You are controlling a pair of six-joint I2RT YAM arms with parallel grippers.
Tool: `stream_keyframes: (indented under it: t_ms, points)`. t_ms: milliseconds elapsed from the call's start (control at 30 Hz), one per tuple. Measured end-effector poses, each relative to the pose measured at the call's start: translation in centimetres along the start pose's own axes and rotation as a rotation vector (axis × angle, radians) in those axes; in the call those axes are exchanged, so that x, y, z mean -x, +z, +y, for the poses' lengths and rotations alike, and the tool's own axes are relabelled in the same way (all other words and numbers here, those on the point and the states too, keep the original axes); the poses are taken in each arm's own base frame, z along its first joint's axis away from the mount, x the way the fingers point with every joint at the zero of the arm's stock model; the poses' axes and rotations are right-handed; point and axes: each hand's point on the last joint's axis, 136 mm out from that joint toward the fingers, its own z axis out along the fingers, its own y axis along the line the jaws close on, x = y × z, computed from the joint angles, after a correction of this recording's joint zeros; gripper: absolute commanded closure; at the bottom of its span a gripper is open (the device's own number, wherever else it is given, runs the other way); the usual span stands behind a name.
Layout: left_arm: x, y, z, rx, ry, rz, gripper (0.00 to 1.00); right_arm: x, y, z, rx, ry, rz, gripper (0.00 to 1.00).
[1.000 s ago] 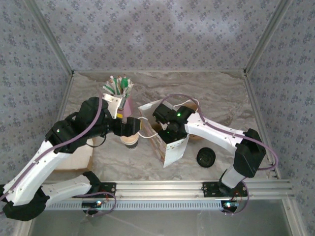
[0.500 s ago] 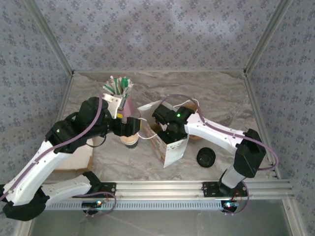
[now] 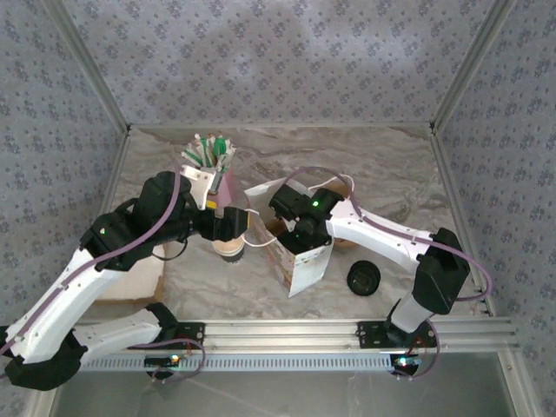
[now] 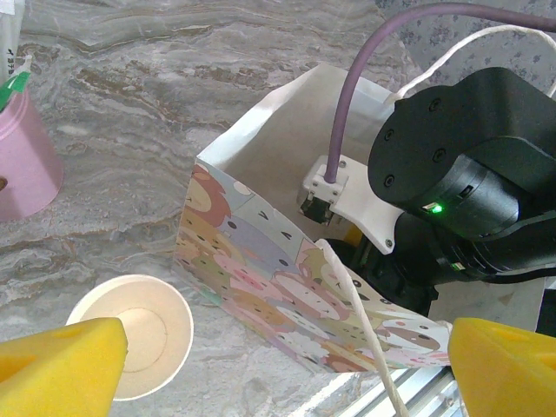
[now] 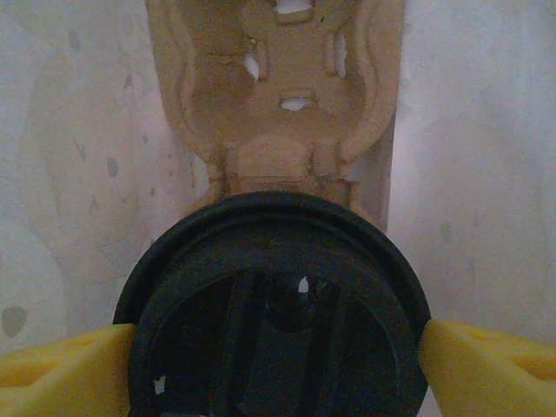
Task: Pack the takeout coffee
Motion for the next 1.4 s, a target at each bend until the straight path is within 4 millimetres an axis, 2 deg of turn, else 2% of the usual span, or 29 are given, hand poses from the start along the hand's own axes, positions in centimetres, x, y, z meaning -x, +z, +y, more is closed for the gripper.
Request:
stream_keyframes:
  t_ms: [1400]
  points:
    - [0.00,0.00,0.00,0.000,0.000,0.000,0.05,-0.74,0.12,0.51,0.015,-0.010,0.028,0.09]
